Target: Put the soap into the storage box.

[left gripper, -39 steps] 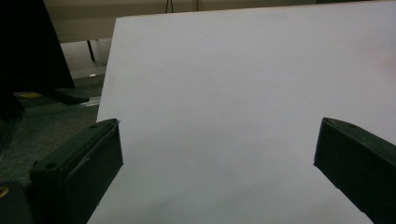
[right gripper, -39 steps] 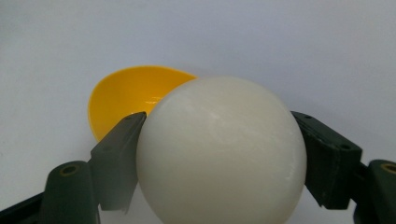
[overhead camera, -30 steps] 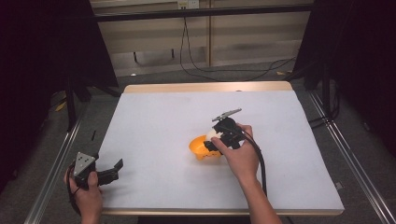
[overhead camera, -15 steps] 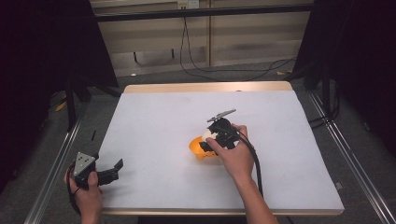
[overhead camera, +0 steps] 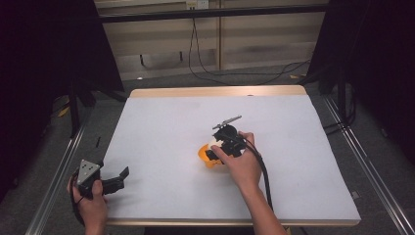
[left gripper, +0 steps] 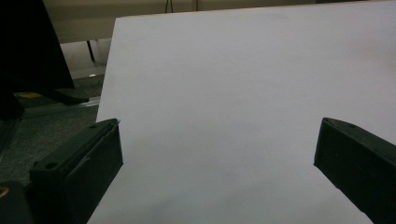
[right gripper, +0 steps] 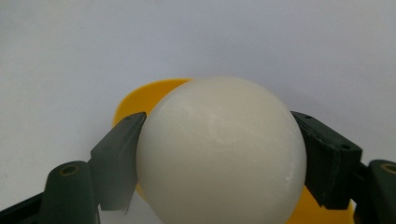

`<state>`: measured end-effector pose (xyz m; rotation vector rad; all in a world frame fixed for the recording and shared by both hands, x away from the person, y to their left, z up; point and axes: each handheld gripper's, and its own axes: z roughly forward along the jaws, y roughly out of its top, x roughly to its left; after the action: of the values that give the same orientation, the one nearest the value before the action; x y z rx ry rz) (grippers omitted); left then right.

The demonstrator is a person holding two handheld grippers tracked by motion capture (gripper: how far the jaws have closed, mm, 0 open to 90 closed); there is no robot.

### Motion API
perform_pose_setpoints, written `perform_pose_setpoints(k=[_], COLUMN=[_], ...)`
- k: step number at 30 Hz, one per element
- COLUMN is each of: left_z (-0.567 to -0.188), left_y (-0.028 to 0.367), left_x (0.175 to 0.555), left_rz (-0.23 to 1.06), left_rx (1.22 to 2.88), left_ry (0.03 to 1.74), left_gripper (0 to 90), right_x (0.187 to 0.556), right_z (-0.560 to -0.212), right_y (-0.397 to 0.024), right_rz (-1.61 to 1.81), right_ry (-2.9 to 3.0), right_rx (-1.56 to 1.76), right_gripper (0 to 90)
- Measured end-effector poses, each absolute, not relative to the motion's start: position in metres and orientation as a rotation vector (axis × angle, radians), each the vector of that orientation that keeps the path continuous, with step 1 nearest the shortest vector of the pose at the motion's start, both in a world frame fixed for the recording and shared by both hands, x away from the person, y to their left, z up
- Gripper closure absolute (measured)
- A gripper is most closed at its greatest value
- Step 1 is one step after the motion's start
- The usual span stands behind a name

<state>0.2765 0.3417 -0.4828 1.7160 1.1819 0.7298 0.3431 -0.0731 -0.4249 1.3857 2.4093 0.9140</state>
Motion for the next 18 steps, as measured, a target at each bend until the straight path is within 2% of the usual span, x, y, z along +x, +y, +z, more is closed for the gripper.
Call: perform_pose_setpoints(k=[18], left_z=[-0.483], left_y=[0.342], left_x=[0.277], left_rz=[0.730], left_rx=[1.716], left_ry=[1.182], left_gripper=[1.0], right_x=[0.344], right_z=[-0.437], right_y=[-0.071], right_rz=[0.847], right_ry=[2.410], right_rx=[1.479], right_gripper=[23.9])
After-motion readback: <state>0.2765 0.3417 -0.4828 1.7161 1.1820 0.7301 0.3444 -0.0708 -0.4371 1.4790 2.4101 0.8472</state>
